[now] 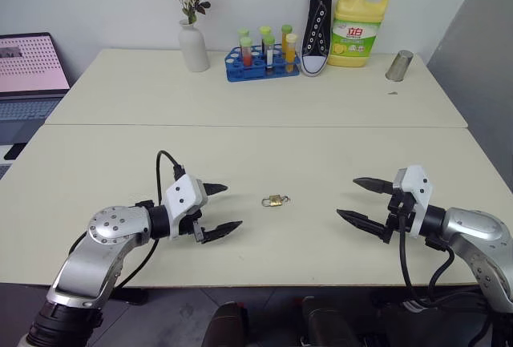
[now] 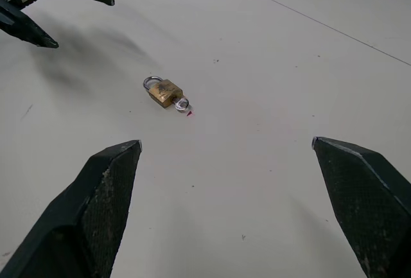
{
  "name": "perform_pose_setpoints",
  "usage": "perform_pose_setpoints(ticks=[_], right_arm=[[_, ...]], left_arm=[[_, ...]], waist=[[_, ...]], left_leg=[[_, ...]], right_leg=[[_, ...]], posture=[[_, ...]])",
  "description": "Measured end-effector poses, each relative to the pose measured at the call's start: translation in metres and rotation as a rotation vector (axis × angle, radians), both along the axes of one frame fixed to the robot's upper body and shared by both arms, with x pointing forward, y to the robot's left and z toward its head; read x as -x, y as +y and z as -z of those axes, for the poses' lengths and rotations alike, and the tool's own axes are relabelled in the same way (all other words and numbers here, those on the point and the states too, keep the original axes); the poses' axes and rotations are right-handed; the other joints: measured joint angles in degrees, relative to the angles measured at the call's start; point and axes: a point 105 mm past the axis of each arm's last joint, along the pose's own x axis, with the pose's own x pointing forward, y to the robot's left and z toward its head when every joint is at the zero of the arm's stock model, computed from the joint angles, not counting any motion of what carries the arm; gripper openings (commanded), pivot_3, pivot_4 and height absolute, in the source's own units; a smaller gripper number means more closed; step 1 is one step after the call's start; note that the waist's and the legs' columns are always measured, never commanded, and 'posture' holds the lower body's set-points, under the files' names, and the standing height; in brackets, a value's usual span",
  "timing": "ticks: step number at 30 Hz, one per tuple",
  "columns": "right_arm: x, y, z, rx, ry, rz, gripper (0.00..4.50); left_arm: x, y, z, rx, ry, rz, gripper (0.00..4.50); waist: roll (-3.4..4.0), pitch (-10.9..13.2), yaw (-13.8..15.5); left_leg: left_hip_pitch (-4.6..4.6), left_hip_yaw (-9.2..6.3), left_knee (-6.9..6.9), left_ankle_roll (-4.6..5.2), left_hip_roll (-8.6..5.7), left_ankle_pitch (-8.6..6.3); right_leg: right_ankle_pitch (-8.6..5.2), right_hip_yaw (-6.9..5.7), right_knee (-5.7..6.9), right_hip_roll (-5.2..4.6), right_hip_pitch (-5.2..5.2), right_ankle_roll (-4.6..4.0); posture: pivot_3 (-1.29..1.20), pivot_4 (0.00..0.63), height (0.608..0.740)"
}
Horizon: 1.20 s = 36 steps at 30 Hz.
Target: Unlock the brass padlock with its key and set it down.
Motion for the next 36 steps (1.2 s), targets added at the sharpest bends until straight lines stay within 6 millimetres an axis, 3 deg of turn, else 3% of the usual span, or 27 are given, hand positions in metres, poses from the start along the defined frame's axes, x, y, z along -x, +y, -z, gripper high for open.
perform_pose_setpoints(ticks=[15,19,28,32,36], right_arm=[[-0.008,-0.006,0.017,0.006,0.032,-0.013,4.46],[-0.008,0.0,0.017,-0.013,0.021,-0.019,4.46],[0.001,0.01,0.012,-0.03,0.056,-0.044,4.46],[0.005,0.02,0.011,-0.035,0.063,-0.051,4.46],[0.006,0.031,0.008,-0.047,0.075,-0.042,4.46]], left_arm=[[0.005,-0.007,0.003,-0.001,-0.004,0.053,4.5],[0.008,-0.007,0.001,0.023,-0.003,0.077,4.5],[-0.007,-0.005,0.003,-0.017,-0.065,0.058,4.5],[-0.014,-0.01,-0.005,-0.011,-0.104,0.053,4.5],[-0.02,-0.02,0.002,-0.016,-0.069,0.075,4.5]], waist=[[0.0,0.0,0.01],[0.0,0.0,0.0],[0.0,0.0,0.09],[-0.01,-0.01,0.06],[0.0,-0.01,0.06]], left_leg=[[0.0,0.0,0.01,0.0,-0.01,0.0],[0.0,-0.01,0.01,0.0,0.01,0.0],[-0.01,-0.05,0.03,0.0,0.0,0.0],[-0.01,-0.02,0.03,0.0,-0.01,0.0],[-0.01,-0.04,0.03,0.0,-0.02,0.0]], right_leg=[[0.0,0.0,0.0,0.0,0.0,0.0],[0.0,0.0,0.01,0.01,0.0,0.0],[0.0,-0.03,0.01,0.02,0.0,0.0],[0.0,0.0,0.02,0.02,0.0,0.0],[0.0,-0.02,0.04,0.14,0.0,0.0]], posture=[[0.0,0.15,0.74],[0.0,0.15,0.74],[0.0,0.15,0.74],[0.0,0.15,0.74],[0.0,0.15,0.74]])
